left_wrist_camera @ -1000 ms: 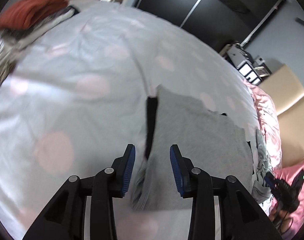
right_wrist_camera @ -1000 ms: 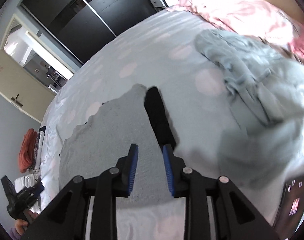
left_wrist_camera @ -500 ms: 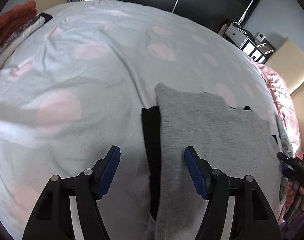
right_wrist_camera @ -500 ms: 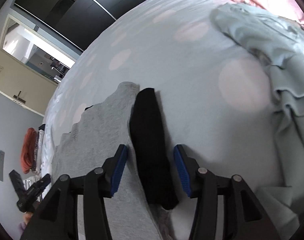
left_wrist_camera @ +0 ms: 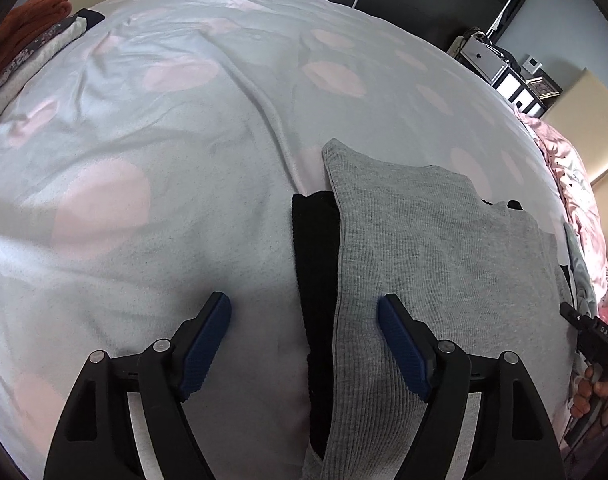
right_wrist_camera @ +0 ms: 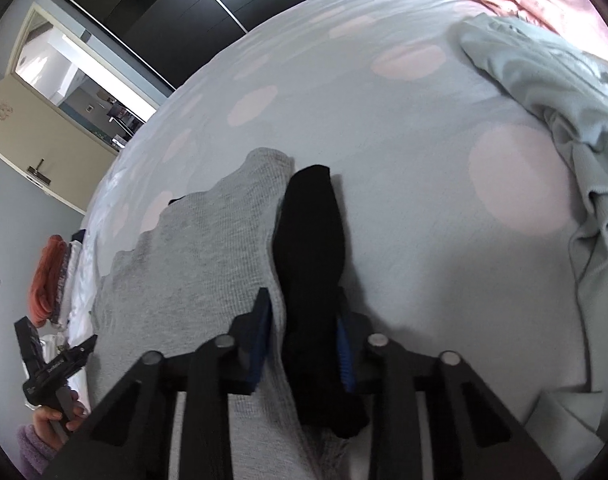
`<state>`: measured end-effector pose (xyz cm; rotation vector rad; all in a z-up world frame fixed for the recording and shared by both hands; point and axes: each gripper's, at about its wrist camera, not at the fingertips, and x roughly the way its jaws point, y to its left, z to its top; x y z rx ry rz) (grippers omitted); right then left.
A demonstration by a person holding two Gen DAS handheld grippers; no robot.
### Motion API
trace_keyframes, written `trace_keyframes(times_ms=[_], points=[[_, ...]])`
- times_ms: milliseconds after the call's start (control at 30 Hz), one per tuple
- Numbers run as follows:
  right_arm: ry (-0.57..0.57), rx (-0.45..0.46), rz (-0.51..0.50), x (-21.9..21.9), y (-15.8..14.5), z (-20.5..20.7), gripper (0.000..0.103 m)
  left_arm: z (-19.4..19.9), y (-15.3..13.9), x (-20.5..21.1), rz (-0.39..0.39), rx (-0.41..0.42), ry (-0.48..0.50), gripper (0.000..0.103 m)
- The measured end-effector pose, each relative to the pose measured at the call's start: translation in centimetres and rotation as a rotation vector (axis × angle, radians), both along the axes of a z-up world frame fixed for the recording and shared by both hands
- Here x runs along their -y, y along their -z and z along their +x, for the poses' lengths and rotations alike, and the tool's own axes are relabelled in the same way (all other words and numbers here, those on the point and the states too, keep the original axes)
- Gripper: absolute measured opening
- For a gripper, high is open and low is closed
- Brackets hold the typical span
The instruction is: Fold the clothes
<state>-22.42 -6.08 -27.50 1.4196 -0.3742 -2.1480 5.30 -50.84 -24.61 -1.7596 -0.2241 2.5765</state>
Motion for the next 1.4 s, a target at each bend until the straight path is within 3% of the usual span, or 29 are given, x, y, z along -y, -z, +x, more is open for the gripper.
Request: trace_keyframes(times_ms=[233, 367, 600, 800, 933, 1100, 1400], points=[[-0.033, -0.081, 0.046, 1.8, -3.1, 1.4, 0.015, 0.2, -1.3, 0.1, 0.016, 0.025, -0.026, 0.078], [-0.056, -0.098, 0.043, 4.0, -6.0, 2.6, 0.014, 0.3, -3.0, 0.1, 0.014, -0.017, -0.018, 0.078], [-0.107, -0.122, 0.065, 11.3, -10.7, 4.9, 0.014, 0.3, -4.3, 1.7, 0.103, -0.027, -0.024, 0.078], [-0.154, -0.123, 0.085, 18.3, -12.1, 6.8, 0.014, 0.2, -5.4, 3.1, 0.182, -0.034, -0.031, 0.078], [-0.209, -0.117, 0.096, 23.3, -11.5, 8.7, 0.014, 0.2, -5.4, 4.7, 0.220, -0.019, -0.071, 0.078], [-0.290, -0.079, 0.141, 29.3, -8.7, 11.4, 0.014, 0.1, -5.3, 6.4, 0.281, -0.009, -0.108, 0.078], [-0.433, -0.060, 0.269, 34.2, -3.8, 14.8, 0.014, 0.0, -5.0, 6.9, 0.256, 0.014, -0.111, 0.078]])
